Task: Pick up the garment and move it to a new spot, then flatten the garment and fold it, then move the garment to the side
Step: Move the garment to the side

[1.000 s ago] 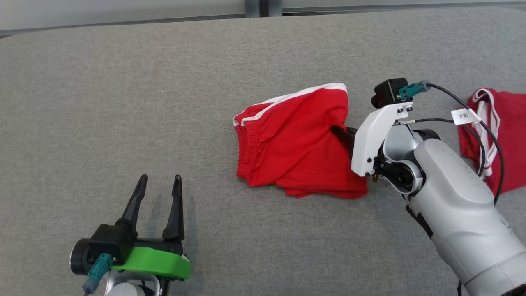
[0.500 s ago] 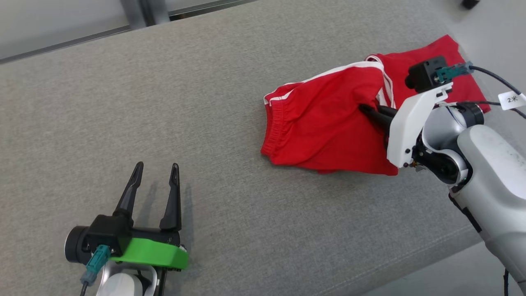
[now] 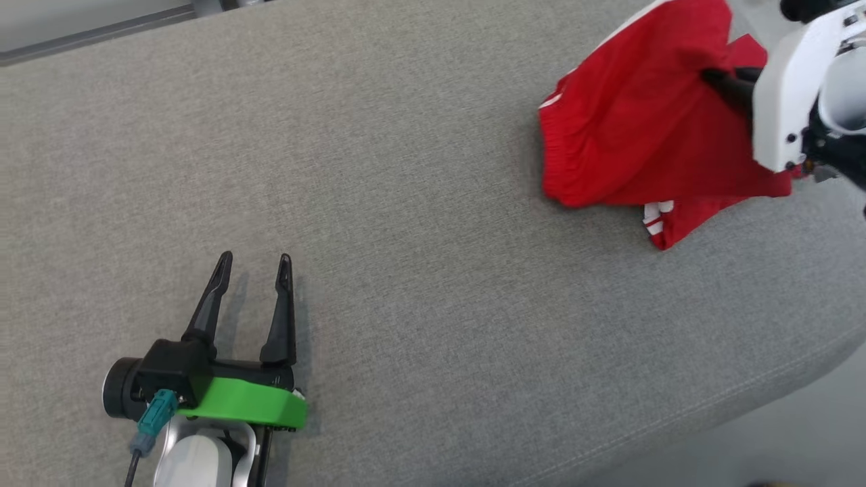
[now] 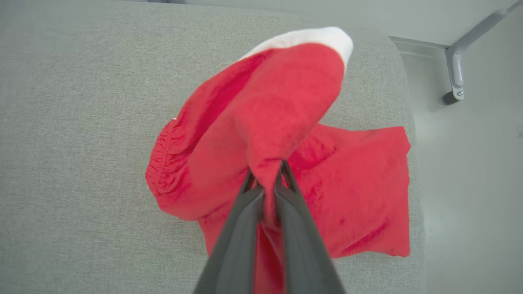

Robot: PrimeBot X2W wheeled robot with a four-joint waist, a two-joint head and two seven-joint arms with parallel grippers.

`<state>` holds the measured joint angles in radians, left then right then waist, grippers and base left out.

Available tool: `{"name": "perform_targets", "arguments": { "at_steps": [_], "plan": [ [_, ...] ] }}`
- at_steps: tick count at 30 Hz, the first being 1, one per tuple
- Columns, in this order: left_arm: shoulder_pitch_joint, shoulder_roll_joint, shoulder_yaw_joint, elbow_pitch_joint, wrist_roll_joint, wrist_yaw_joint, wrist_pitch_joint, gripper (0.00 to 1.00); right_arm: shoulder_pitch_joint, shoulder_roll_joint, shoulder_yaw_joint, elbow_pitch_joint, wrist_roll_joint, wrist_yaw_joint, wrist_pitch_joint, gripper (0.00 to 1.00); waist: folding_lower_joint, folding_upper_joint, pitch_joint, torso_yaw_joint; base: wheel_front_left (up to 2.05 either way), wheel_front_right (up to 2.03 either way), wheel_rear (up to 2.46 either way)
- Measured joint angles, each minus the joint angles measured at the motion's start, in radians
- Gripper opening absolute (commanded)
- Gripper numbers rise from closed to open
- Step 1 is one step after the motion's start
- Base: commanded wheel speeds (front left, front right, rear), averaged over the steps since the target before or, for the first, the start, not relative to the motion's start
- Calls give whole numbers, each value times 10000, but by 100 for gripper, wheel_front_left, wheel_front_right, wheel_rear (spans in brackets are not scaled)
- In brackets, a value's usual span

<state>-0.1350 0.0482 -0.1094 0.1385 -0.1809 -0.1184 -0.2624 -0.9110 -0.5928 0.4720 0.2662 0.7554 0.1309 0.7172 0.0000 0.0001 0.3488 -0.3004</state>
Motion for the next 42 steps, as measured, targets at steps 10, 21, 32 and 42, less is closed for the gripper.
{"name": "perform_targets", "arguments": {
  "at_steps": [10, 21, 32, 42],
  "plan": [
    [-195, 2, -171, 59, -2, 2, 0, 100, 411, -972, -1300, 2491, -729, 0, -6, 0, 0, 0, 515, 1167, 0, 0, 0],
    [-320, 2, -253, 102, -29, 35, 0, 100, 339, -869, -1647, 4543, -3150, 6, -2167, 100, 0, 0, 797, 1745, 0, 0, 0],
    [-1, 2, -291, 115, -332, 219, 0, 100, 590, -499, -2769, 4698, -3825, 8, -5225, 100, 0, 0, 143, 1836, 0, 0, 0],
    [919, 8, 2, 493, -573, 571, 0, 100, 3382, -247, -4102, 1333, -3887, 6, -7442, 100, 0, 0, -1193, 2170, 0, 0, 0]
  ]
}}
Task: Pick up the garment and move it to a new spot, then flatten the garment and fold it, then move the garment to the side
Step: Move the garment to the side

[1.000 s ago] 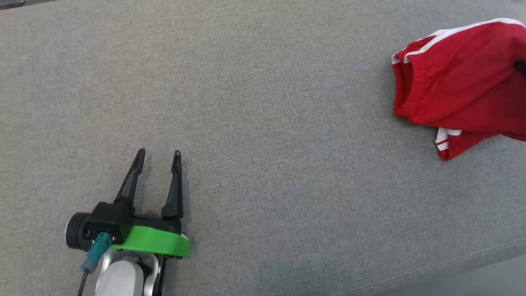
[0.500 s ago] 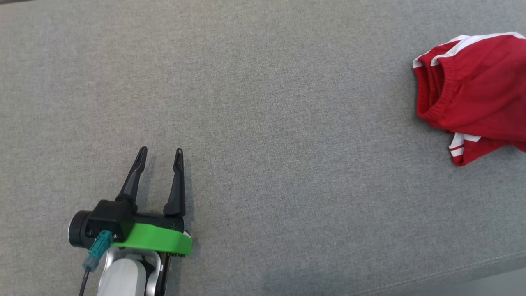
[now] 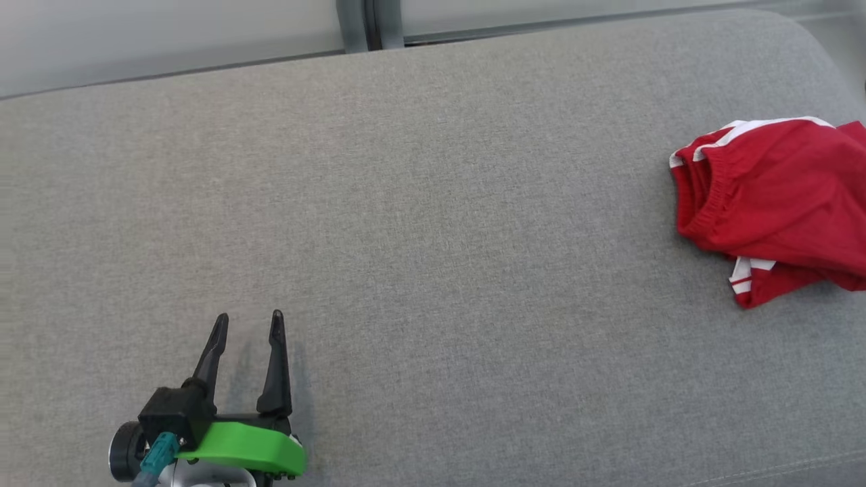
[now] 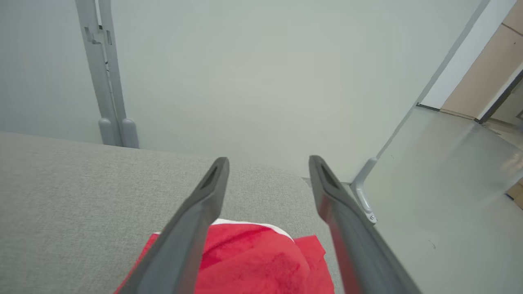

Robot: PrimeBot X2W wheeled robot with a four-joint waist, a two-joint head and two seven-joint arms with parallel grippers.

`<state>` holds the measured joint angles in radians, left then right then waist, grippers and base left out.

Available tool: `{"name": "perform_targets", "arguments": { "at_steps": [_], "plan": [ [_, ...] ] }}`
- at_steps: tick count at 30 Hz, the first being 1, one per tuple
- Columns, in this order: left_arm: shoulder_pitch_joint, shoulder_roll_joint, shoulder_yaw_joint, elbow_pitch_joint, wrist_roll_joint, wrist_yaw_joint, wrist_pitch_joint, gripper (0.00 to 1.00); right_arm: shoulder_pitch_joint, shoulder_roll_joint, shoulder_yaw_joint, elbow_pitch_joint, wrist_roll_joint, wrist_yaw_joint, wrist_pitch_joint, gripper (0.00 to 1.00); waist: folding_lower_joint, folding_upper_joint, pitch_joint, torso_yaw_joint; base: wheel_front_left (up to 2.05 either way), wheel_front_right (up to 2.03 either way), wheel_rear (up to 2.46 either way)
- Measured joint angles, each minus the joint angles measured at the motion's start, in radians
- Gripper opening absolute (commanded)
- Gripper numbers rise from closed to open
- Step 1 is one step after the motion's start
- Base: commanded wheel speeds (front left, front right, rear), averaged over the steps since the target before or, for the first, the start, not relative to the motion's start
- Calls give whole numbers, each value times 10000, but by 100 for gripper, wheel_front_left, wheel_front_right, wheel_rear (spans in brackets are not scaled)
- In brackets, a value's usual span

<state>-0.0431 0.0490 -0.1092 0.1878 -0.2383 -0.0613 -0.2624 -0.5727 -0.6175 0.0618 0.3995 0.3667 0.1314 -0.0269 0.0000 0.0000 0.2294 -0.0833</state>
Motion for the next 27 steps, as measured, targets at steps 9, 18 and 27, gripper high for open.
{"name": "perform_targets", "arguments": {
  "at_steps": [9, 18, 27],
  "plan": [
    [541, 2, 270, -54, -50, 230, 2, 100, 3475, 2251, -1001, -2462, -1172, 0, -1595, 100, 0, 0, -859, 938, 0, 0, 0],
    [737, -2, 610, 245, 121, 82, 0, 100, 5106, 4468, -1440, -1772, -2552, 0, -2295, 100, 0, 0, -1528, 1500, 0, 0, 0],
    [792, 2, 767, 508, 159, -222, 0, 100, 5681, 5242, -1770, -1653, -3753, 0, -2345, 100, 0, 0, -2000, 1452, 0, 0, 0]
  ]
}}
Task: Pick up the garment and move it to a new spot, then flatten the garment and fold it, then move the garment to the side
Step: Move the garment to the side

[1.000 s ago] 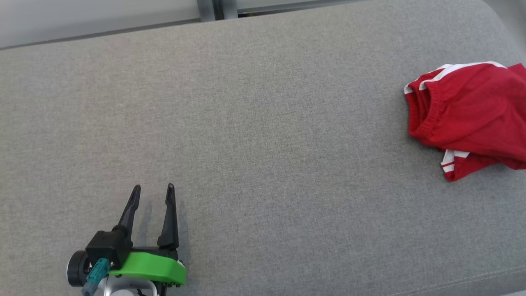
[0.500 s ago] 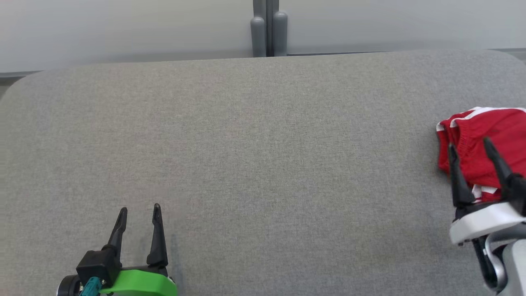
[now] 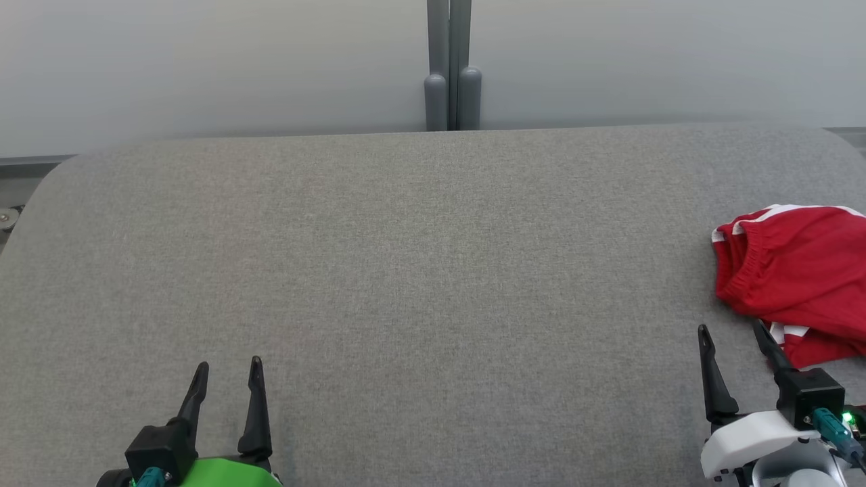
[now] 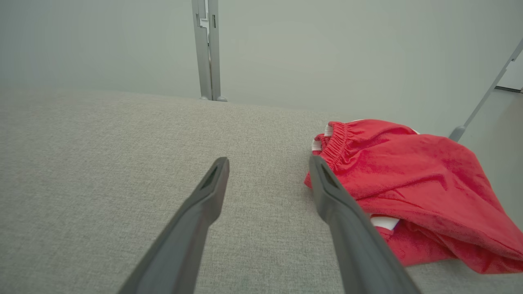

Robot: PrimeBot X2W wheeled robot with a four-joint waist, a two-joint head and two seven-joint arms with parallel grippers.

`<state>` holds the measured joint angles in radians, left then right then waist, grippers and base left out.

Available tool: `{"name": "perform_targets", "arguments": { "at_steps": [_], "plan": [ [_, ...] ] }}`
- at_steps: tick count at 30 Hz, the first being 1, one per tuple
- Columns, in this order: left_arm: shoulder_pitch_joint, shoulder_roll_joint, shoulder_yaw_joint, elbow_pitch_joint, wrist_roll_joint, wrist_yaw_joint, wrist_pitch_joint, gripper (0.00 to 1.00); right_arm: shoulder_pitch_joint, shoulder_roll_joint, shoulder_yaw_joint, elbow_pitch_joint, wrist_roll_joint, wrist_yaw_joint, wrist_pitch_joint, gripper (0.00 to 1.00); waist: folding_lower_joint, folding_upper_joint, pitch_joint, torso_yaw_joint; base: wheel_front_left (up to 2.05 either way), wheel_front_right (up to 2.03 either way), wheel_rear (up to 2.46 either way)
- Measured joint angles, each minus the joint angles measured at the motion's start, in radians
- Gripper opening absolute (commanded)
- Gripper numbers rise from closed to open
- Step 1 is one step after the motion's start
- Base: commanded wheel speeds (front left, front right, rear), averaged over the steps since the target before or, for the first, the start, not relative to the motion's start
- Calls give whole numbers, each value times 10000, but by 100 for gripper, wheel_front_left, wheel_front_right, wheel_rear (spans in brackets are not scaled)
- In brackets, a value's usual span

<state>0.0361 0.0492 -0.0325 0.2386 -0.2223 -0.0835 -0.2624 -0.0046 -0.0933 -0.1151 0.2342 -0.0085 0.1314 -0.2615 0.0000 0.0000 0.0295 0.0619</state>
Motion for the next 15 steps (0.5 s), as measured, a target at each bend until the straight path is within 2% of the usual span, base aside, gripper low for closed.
{"name": "perform_targets", "arguments": {
  "at_steps": [15],
  "plan": [
    [80, -2, -58, 205, 107, -221, 0, 100, 450, 332, -123, -240, -765, 0, -2, 100, 0, 0, -304, -205, 0, 0, 0]
  ]
}}
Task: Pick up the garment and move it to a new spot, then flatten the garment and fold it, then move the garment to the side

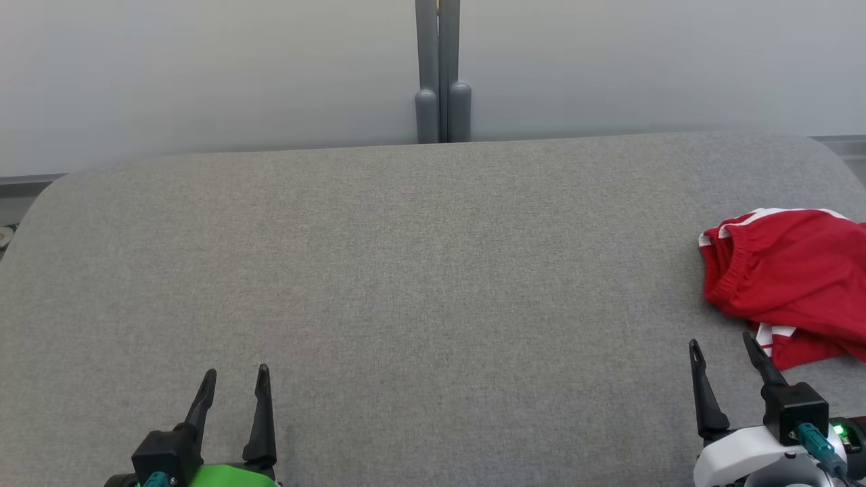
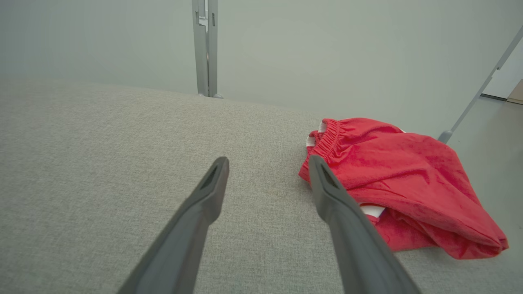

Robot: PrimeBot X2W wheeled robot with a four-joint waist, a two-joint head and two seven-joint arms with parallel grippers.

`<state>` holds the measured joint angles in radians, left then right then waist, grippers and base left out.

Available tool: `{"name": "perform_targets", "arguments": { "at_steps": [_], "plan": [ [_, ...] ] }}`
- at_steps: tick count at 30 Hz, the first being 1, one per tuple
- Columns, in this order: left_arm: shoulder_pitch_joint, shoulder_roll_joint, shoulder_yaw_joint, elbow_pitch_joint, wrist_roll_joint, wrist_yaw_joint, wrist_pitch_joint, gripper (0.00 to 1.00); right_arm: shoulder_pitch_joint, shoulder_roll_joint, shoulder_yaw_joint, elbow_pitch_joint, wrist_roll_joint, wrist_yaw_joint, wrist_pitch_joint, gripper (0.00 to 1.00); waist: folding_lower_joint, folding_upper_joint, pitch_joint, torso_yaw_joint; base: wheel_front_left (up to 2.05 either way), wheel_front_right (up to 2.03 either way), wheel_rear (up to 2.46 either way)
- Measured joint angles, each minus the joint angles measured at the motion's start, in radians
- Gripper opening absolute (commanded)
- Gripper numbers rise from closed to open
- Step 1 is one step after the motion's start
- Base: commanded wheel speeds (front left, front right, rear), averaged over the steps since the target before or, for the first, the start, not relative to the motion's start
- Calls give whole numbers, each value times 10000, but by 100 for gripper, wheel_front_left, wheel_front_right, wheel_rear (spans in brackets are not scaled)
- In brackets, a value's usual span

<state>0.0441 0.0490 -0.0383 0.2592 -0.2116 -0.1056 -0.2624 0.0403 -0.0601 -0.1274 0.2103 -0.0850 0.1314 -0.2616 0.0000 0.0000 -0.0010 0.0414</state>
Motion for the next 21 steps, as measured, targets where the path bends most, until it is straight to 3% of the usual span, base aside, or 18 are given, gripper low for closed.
{"name": "perform_targets", "arguments": {
  "at_steps": [21],
  "plan": [
    [-24, 0, -48, 81, -79, 33, 0, 100, -340, 29, 25, 313, -259, 0, 0, 100, 0, 0, 67, 409, 0, 0, 0]
  ]
}}
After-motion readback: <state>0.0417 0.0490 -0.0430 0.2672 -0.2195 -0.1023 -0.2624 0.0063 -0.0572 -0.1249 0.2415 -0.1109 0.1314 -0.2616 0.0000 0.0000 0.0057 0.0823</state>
